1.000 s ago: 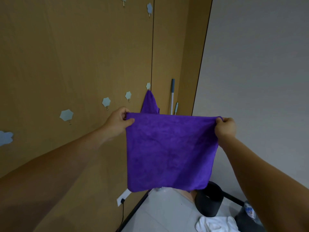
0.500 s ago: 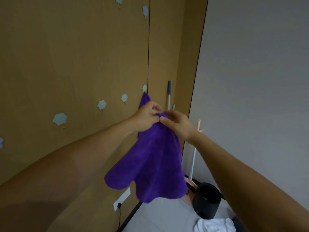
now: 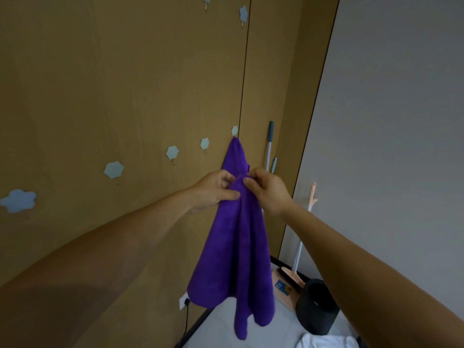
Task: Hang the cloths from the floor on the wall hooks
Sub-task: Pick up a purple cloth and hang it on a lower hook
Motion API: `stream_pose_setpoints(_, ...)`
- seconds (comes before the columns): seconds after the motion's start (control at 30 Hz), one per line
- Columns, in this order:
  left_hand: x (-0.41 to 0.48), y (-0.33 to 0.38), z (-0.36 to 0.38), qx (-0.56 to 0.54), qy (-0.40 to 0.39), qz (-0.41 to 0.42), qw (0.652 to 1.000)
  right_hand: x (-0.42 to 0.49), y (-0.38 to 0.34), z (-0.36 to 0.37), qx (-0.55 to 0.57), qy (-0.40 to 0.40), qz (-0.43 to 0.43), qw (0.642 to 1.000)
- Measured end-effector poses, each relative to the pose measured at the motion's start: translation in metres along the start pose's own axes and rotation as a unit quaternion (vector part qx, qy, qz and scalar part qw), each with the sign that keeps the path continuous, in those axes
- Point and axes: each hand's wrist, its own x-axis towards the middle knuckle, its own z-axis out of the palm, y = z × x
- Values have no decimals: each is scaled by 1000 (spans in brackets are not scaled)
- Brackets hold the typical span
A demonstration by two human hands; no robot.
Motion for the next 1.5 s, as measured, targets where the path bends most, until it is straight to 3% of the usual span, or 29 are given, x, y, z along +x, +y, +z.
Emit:
stream_pose_setpoints(0.2,-17,-48,-2,18,22,-26,999,24,-14,-10,111,134,46,984)
stream_pose_setpoints(0.33,-25,-68,-15,117,54,-55,990,36,-5,-24,175,211,86,958)
stream_pose_setpoints(0.53,-28,-52,-48,231,58,-76,968,37,26,-42,178,316,186,913)
stream_pose_setpoints(0.7,-17,-21,-61,257,86,-57,961,25,46,-40,201,298,299,884)
stream_pose_setpoints(0.8,-12,-8,-60,301,66,-38,951,15,52,-37,175,241,285,911)
stream_pose_setpoints(0.9,-6,-1,-61,343,66,-25,937,1,57,-44,173,63,199,963)
stream_pose_setpoints(1.0,3,0,-54,368,118,-3,922,1,64,-47,54,-129,133,981)
stream_pose_setpoints(1.07,11,-1,-44,373,161,13,914,9,70,-47,30,-128,123,984)
stream_pose_setpoints(1.13,18,0,-35,386,183,22,904,17,78,-47,71,-75,110,988)
stream_pose_setpoints(1.27,25,5,-34,455,142,-2,879,29,92,-53,124,14,90,988)
stream_pose_setpoints(1.4,24,2,-34,521,59,-110,844,41,101,-54,156,-1,72,985)
stream_pose_setpoints(1.5,21,-12,-37,535,65,-168,826,49,105,-50,171,-18,57,983)
